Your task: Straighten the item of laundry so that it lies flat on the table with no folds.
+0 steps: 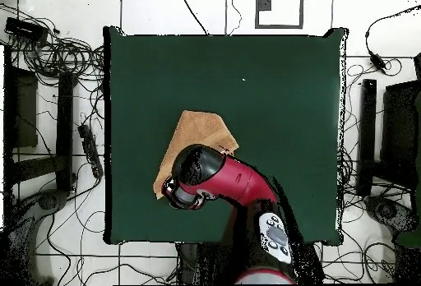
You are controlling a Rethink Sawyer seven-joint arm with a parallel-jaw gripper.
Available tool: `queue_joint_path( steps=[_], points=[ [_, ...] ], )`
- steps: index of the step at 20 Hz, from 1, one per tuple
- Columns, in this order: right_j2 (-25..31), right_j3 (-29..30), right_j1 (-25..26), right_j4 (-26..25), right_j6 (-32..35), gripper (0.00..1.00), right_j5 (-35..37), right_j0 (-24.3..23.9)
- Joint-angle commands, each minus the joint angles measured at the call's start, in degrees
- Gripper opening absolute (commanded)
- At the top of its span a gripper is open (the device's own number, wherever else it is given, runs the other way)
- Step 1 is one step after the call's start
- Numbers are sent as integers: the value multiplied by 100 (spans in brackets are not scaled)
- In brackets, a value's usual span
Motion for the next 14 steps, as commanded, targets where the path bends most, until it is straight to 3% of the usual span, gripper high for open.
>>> queue_joint_path(
  steps=[1, 8, 14],
  points=[
    [291, -100, -62, -233, 577, 100, 215, -151],
    [614, -82, 195, -344, -99, 100, -807, -611],
    [1239, 129, 187, -276, -574, 100, -2296, -1146]
  ],
)
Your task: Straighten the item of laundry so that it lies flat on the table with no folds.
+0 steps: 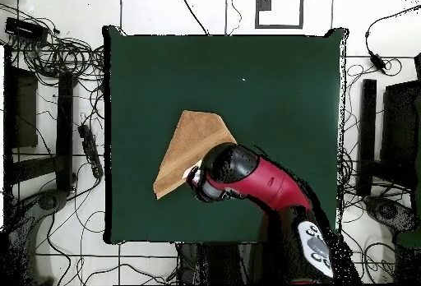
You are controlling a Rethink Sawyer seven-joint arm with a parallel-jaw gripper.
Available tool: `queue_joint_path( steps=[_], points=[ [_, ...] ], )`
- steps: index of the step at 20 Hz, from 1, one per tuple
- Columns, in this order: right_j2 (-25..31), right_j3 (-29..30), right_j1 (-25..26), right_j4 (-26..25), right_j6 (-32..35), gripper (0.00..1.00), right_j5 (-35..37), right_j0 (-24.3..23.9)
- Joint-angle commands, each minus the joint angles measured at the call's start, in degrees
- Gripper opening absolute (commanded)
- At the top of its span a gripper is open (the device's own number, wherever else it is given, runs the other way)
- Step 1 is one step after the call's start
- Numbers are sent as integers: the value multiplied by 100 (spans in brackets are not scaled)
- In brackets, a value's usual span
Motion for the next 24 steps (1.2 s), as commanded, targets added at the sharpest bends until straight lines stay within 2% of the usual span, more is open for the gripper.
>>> queue_joint_path(
  steps=[1, 5, 13, 24],
  points=[
    [1223, 156, 364, -187, -598, 100, -1812, -467],
    [1517, 214, 412, -436, -554, 100, -2335, -751],
    [1866, 100, 608, -836, -213, 100, -2599, -1076],
    [2998, 314, 813, -1115, -382, 100, -2894, -2091]
  ],
)
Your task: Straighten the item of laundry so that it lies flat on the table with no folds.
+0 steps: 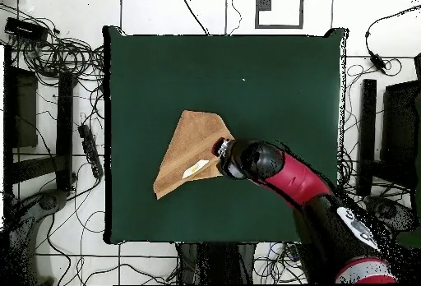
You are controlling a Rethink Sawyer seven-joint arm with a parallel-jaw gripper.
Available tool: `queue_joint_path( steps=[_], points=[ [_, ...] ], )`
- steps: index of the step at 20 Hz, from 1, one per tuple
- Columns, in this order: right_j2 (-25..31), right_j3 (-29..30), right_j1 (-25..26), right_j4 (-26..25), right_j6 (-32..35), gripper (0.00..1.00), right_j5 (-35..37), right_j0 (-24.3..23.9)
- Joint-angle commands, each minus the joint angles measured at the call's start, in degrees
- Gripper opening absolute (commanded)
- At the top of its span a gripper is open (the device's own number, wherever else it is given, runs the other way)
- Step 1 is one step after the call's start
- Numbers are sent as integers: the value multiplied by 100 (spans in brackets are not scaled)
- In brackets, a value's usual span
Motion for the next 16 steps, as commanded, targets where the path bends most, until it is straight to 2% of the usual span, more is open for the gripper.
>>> queue_joint_path(
  steps=[1, 8, 16],
  points=[
    [1423, 354, 435, -353, -378, 100, -509, -456],
    [1711, 451, 440, -1014, -492, 100, -535, -955],
    [1837, -43, 855, -1653, -578, 100, -312, -1269]
  ],
)
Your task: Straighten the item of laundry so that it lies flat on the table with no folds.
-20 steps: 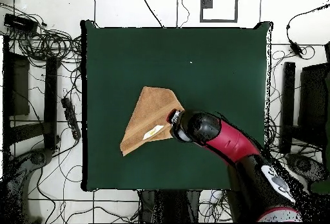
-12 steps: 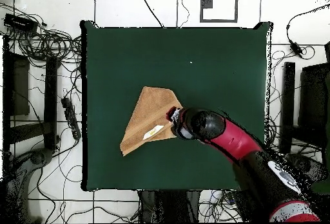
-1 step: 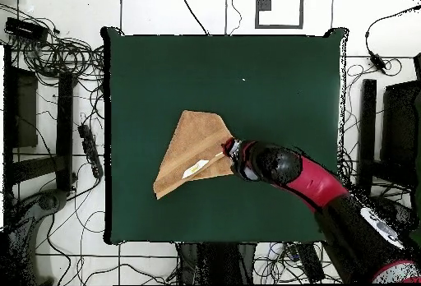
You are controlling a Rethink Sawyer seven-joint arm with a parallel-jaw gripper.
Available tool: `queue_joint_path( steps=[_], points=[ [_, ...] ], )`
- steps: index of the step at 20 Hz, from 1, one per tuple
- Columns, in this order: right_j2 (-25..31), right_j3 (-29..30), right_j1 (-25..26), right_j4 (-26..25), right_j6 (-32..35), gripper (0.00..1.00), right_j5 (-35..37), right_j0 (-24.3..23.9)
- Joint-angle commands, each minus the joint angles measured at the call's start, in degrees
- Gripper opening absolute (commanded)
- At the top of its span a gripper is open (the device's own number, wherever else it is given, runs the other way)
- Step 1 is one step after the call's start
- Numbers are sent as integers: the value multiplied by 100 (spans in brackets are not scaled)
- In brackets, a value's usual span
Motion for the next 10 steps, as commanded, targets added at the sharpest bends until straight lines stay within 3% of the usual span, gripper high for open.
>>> queue_joint_path(
  steps=[1, 10],
  points=[
    [792, -146, 606, -507, -555, 100, -53, -34],
    [1036, -144, 686, -740, -293, 100, -150, -174]
  ],
)
